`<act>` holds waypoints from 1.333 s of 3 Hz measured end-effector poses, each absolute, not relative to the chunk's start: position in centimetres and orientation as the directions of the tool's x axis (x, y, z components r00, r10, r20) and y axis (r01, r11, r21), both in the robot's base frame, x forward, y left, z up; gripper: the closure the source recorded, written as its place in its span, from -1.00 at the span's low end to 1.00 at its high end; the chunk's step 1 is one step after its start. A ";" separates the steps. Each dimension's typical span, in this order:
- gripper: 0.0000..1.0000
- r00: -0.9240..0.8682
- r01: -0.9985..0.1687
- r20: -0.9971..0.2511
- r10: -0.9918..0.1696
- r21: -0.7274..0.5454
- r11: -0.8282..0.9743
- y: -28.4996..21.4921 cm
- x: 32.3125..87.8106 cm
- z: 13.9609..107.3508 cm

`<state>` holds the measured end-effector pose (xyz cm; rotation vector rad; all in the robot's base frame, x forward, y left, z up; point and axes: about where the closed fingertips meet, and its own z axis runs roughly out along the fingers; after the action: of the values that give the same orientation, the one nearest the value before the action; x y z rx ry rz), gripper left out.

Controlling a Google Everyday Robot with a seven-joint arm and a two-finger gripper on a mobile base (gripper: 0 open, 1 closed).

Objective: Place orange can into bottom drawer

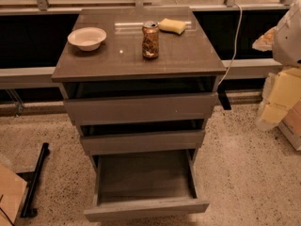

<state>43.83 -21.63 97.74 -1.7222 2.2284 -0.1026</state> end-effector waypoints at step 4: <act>-1.00 -0.132 -0.938 -0.350 -0.927 -0.257 0.230 -18.2 49.0 95.7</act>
Offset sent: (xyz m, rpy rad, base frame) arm 0.0383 0.0383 -0.0189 0.0749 -0.0361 0.1392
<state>48.95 -18.16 95.67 -1.7131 2.0777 0.0342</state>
